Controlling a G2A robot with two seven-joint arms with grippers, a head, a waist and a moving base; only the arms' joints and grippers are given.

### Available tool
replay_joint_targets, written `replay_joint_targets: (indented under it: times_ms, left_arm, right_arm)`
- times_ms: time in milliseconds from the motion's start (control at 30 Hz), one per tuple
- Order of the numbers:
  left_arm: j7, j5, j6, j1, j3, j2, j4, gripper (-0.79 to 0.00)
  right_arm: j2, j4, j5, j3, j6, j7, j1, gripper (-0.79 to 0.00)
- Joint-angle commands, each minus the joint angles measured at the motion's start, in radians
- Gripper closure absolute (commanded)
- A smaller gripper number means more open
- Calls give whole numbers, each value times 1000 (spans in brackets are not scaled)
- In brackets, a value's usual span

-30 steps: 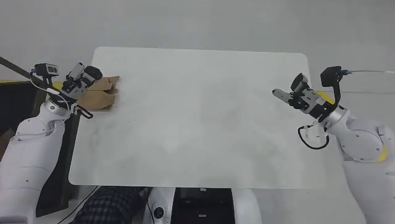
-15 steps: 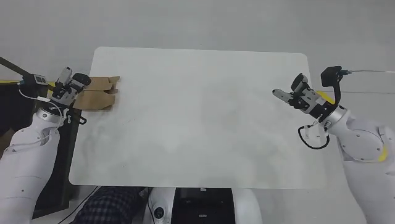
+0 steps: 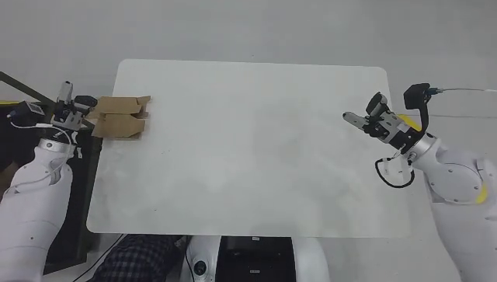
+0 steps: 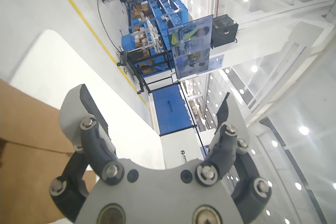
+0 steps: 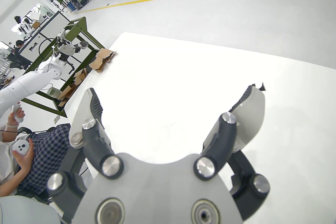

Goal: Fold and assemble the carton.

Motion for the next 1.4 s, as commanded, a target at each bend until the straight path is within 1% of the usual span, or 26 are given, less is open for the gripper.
replay_joint_targets:
  times_ms: [0,167,233,367,500,567,733,967,1167,1300,1333,1367]
  left_arm:
    - [-8,-4,15,0,-10,0,46,-785]
    - [-45,6,73,9,-20,-1,123,-785]
    - [-53,-22,96,3,-17,-6,153,-785]
    - [-42,-33,120,-19,-17,-12,235,-785]
    - [-57,-19,132,-42,-8,-18,305,-785]
    - [-63,-15,152,-61,3,-23,342,-785]
    - [-32,21,158,-123,43,-42,425,-785]
    - [-70,16,191,-236,88,-70,529,-785]
    - [-82,57,180,-335,116,-85,610,-785]
    - [-85,84,174,-388,131,-93,653,-785]
    - [-84,89,173,-399,133,-94,664,-733]
    - [-85,92,171,-409,135,-96,673,-653]
  right_arm:
    - [0,0,0,0,0,0,0,-785]
    - [0,0,0,0,0,0,0,-785]
    - [0,0,0,0,0,0,0,-785]
    - [0,0,0,0,0,0,0,-785]
    - [0,0,0,0,0,0,0,-785]
    - [0,0,0,0,0,0,0,-785]
    - [0,0,0,0,0,0,0,-785]
    - [0,0,0,0,0,0,0,-785]
    - [0,0,0,0,0,0,0,-785]
    - [0,0,0,0,0,0,0,-785]
    - [0,0,0,0,0,0,0,-785]
    - [0,0,0,0,0,0,0,-785]
